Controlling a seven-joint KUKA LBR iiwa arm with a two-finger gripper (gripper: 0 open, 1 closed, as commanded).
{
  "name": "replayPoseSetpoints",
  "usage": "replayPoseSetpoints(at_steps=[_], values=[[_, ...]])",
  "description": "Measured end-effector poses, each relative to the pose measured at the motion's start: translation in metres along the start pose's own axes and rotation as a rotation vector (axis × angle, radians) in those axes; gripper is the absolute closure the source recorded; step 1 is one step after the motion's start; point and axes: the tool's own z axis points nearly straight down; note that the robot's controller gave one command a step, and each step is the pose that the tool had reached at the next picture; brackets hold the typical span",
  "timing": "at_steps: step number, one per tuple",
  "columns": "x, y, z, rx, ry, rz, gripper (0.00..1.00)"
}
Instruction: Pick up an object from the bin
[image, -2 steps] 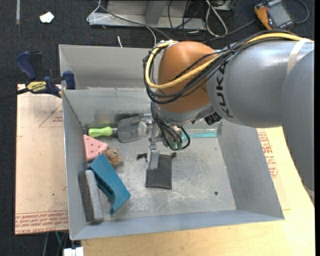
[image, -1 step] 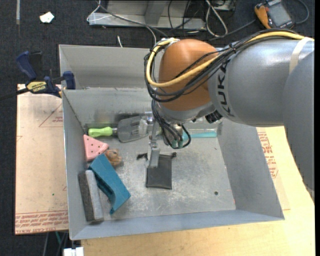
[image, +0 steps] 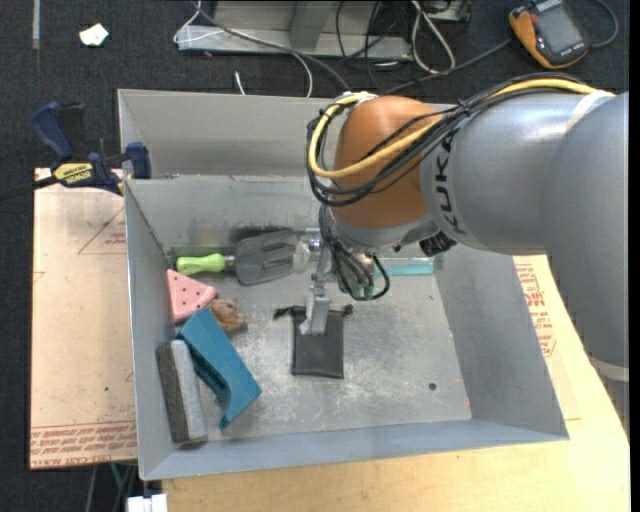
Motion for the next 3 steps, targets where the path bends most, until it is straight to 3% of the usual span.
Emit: replayPoseSetpoints(at_steps=[1,2,3], values=[[0.030,-0.026,0.062,0.000,-0.001,-0.098,0.00],[0.038,-0.089,0.080,0.000,-0.001,-0.112,0.00],[0.035,-0.133,0.080,0.002,-0.001,-0.116,0.00]])
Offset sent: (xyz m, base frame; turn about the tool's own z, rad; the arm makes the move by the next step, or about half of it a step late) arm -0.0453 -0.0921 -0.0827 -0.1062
